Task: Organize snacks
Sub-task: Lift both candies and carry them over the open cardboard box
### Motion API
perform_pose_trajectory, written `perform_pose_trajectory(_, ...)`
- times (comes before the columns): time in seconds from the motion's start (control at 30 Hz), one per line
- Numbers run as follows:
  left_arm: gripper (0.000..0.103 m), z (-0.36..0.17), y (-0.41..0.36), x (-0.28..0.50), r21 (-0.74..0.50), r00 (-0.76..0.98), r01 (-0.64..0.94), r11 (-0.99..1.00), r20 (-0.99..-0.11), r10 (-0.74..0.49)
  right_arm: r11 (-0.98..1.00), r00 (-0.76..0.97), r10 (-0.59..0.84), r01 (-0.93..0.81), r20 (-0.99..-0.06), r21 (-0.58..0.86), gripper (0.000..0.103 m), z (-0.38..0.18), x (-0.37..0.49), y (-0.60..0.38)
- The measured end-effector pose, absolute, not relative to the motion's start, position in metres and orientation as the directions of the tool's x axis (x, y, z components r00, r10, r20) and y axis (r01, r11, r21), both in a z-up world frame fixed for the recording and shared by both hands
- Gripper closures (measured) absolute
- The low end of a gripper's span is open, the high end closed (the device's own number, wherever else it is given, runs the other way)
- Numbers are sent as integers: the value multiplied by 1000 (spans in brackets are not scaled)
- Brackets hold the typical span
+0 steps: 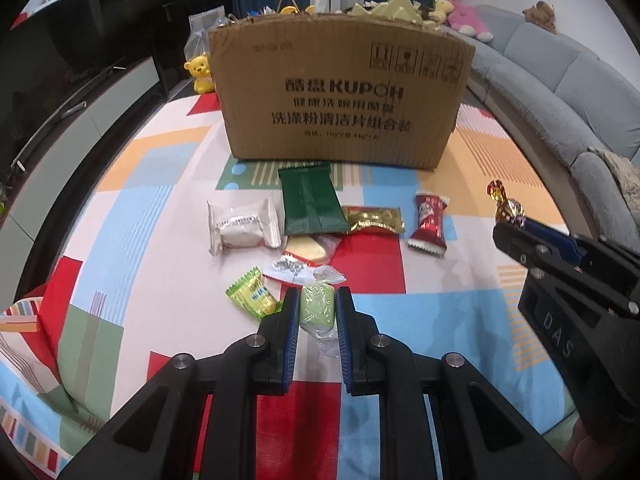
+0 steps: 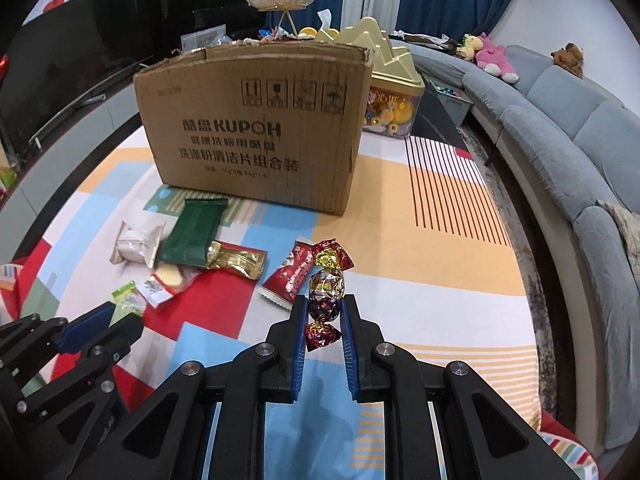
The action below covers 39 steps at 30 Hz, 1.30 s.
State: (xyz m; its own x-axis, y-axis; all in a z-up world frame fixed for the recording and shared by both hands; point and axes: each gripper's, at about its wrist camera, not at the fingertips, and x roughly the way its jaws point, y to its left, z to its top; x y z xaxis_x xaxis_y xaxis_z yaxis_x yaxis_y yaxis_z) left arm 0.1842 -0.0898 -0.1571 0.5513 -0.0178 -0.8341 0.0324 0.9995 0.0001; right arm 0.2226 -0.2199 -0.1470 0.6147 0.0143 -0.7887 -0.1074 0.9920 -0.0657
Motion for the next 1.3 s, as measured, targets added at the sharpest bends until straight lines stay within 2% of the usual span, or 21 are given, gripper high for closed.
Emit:
perform_pose_trajectory(0.6, 84, -113, -65, 187, -32, 626, -11, 999, -780, -19, 989, 668, 15, -121, -744, -89, 85, -99, 207, -199)
perform_pose_trajectory(0.8, 84, -96, -64, 190, -70, 644, 12, 997, -763, -62, 988, 691, 10, -117, -723, -98, 85, -82, 205, -195)
perform_pose_trajectory(1.3, 84, -43, -57, 211, -65, 728, 66, 996, -679, -93, 989, 750, 4, -99, -662, -107, 85, -39, 214, -187)
